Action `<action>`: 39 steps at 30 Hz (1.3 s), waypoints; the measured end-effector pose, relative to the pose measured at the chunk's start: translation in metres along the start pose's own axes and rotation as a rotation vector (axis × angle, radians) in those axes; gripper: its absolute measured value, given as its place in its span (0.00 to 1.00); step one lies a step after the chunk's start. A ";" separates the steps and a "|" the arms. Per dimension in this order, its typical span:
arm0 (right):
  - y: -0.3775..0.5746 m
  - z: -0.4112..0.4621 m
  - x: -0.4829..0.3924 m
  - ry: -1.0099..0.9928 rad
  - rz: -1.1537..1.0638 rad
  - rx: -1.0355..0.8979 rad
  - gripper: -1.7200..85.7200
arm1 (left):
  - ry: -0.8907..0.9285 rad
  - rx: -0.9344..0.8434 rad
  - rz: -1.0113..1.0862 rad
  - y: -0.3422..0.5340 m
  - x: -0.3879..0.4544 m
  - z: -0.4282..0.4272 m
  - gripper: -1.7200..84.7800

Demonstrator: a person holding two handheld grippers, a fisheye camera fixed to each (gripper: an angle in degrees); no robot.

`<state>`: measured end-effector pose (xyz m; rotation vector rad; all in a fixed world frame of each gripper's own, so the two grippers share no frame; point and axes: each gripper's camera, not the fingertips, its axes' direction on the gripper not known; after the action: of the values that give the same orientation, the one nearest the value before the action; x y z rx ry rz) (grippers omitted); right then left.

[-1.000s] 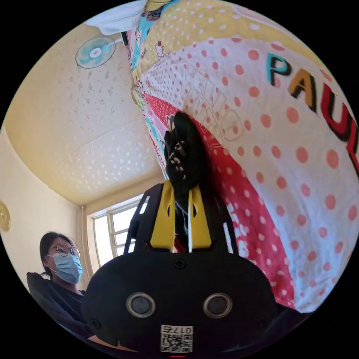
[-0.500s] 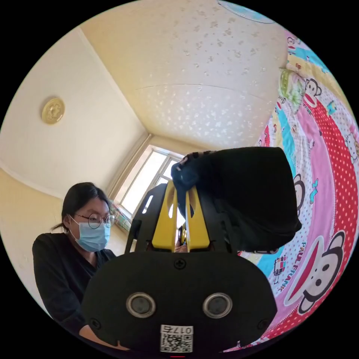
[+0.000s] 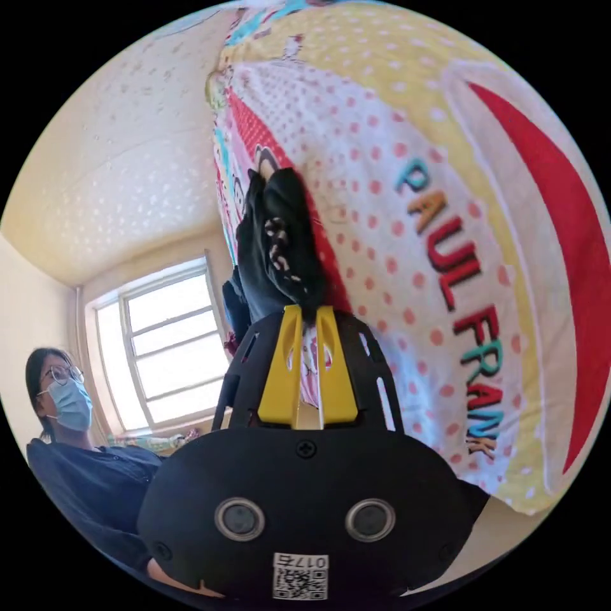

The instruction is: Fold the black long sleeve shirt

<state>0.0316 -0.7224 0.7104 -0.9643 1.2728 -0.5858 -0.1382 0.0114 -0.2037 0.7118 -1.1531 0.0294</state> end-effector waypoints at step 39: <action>0.046 -0.023 0.131 -0.561 0.190 0.174 0.22 | -0.314 -0.872 0.533 0.071 0.019 0.295 0.08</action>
<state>0.0335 -0.8127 0.6027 -0.7775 0.7838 -0.2438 -0.3988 -0.0946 -0.0889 -0.3837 -1.4673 -0.1351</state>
